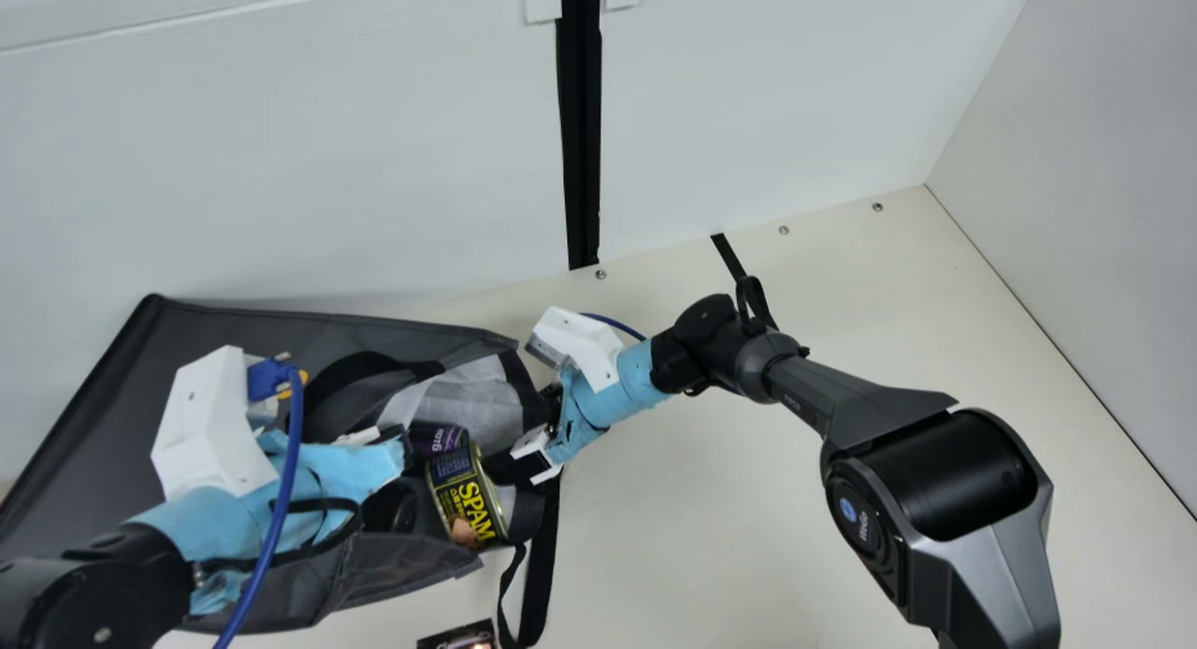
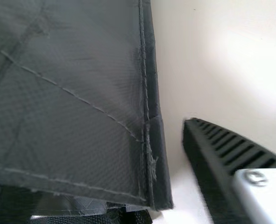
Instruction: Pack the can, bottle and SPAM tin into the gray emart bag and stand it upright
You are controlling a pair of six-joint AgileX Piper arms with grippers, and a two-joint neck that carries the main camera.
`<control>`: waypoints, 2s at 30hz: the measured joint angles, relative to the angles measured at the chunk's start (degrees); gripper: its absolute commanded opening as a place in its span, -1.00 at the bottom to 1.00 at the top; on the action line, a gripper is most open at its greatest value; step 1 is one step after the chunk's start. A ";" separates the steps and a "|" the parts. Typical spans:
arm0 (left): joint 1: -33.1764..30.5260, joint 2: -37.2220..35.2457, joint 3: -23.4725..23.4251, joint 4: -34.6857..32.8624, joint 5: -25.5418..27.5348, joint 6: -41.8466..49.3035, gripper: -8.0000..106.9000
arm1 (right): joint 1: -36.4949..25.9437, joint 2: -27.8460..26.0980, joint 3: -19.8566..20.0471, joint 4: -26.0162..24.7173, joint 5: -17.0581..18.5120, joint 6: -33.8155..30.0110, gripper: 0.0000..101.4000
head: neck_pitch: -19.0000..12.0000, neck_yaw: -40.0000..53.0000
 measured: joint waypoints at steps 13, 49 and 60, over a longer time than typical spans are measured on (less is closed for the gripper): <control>0.00 0.00 0.00 0.00 0.00 0.00 -1.00 | -0.51 -0.62 1.13 0.85 2.02 -0.19 -1.00 | 0.00 0.00; 2.19 -1.51 -3.60 0.05 1.59 3.37 -1.00 | -6.07 -16.30 17.61 11.11 12.13 3.39 -1.00 | 0.00 0.00; 3.22 -2.95 -7.35 -1.12 3.35 8.19 -1.00 | -4.77 -23.64 20.60 16.80 12.23 8.40 -1.00 | 0.00 0.09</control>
